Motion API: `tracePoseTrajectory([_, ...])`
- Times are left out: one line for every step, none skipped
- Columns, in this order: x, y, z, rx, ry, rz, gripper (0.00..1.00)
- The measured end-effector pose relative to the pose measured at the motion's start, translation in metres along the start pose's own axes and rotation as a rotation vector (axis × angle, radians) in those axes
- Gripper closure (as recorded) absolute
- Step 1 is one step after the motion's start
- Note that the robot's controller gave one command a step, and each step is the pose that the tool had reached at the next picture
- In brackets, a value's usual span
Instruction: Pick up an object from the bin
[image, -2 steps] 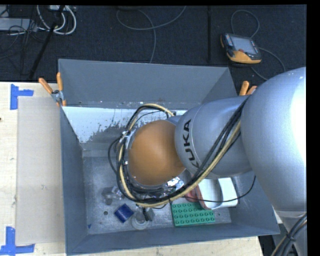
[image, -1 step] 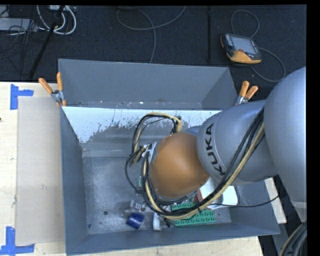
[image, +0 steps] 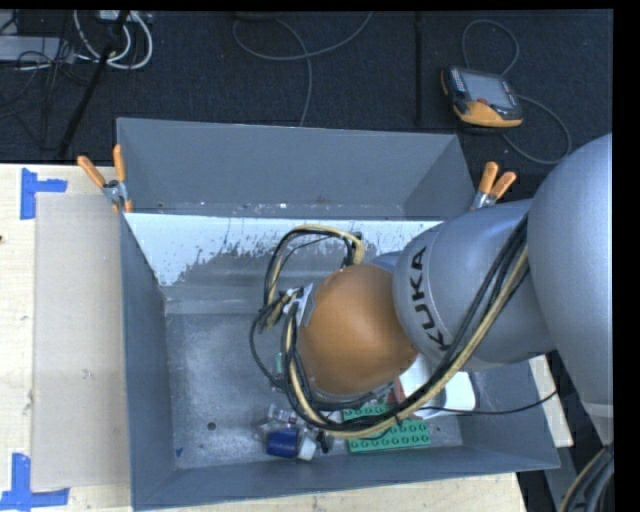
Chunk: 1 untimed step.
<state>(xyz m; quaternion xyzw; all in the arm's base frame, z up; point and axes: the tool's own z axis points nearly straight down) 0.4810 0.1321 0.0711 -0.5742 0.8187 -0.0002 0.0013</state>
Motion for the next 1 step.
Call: tracePoseTrajectory([-0.0018,-0.0013,-0.1085,0.003,-0.003,0.003,1.0])
